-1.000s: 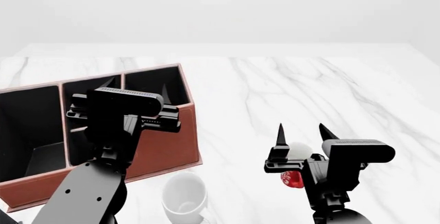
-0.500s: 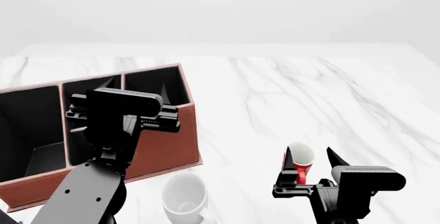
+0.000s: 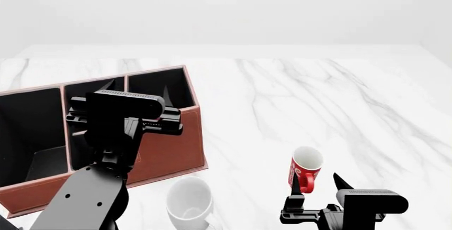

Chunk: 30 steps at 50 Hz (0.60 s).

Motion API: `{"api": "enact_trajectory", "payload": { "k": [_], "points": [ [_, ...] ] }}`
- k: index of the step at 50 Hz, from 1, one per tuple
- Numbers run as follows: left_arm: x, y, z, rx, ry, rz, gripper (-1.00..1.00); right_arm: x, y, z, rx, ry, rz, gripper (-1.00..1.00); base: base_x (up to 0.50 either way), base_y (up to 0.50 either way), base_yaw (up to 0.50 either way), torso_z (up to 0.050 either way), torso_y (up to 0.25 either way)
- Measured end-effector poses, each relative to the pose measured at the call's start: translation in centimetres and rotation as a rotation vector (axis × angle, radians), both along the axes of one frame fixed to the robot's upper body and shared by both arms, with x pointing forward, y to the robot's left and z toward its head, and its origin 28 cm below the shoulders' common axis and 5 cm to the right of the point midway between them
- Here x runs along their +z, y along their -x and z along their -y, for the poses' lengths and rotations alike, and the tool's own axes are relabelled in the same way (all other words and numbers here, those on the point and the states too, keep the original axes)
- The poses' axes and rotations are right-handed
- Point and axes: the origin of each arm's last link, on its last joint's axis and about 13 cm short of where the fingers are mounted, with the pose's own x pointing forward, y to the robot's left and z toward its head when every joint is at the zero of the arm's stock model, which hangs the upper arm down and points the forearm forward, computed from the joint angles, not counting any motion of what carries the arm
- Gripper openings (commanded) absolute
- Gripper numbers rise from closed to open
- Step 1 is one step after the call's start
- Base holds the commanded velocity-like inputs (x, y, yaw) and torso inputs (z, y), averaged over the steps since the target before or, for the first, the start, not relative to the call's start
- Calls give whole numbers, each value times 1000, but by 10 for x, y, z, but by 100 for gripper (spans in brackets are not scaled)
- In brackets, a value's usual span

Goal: Pick up the red mug and place it to the right of the caddy.

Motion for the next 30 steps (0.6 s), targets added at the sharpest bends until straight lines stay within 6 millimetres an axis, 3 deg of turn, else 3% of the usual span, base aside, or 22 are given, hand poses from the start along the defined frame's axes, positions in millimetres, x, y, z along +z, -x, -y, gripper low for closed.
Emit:
{"api": "enact_trajectory", "payload": {
  "k": [30],
  "points": [
    [-2, -2, -1, 6, 7, -5, 100, -16, -7, 0, -42, 21, -96, 100, 0, 0, 0, 0, 0]
  ]
}}
